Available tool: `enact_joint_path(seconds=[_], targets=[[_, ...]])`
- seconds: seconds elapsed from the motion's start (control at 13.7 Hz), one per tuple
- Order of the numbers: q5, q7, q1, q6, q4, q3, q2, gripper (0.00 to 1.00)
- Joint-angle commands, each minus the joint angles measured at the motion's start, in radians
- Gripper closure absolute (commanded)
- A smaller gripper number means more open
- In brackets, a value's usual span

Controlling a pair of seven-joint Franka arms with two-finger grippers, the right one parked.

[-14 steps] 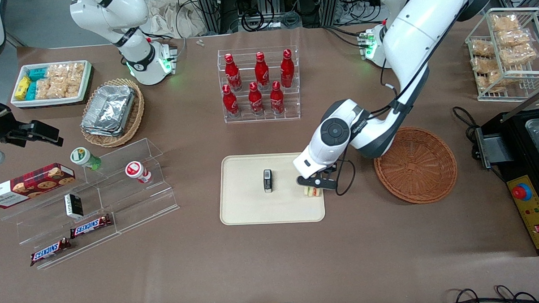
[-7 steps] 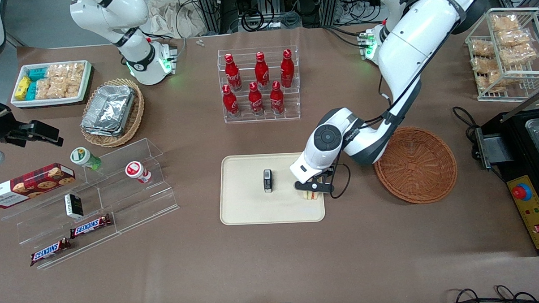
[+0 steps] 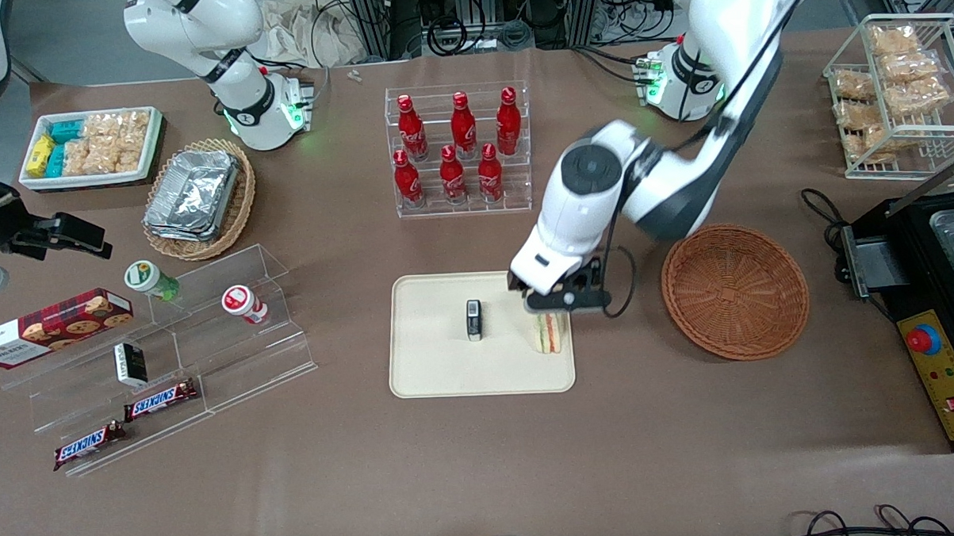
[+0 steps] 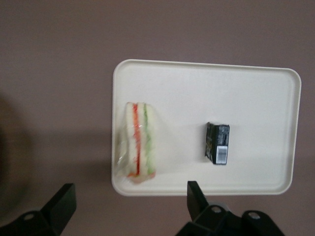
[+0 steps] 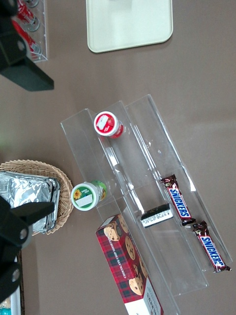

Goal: Place sandwich from basket to tray

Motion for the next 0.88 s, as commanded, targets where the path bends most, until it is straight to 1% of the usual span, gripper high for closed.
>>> enact_joint_path(seconds=[0.0,0.07,0.15,0.22,0.44,0.59,0.8], targets=[[-0.136,0.104,0.028,-0.145,-0.027,0.054,-0.179,0.00],[-0.214,0.194,0.019,-0.207,-0.026,0.137,-0.244,0.00],[-0.276,0.291,0.013,-0.276,-0.026,0.209,-0.305,0.00],[-0.307,0.381,0.013,-0.352,-0.026,0.273,-0.353,0.00],[-0.312,0.572,0.011,-0.507,-0.023,0.465,-0.465,0.00],[-0.304,0.606,0.014,-0.539,-0.023,0.558,-0.503,0.00],[-0.292,0.600,0.025,-0.541,0.083,0.566,-0.438,0.00]])
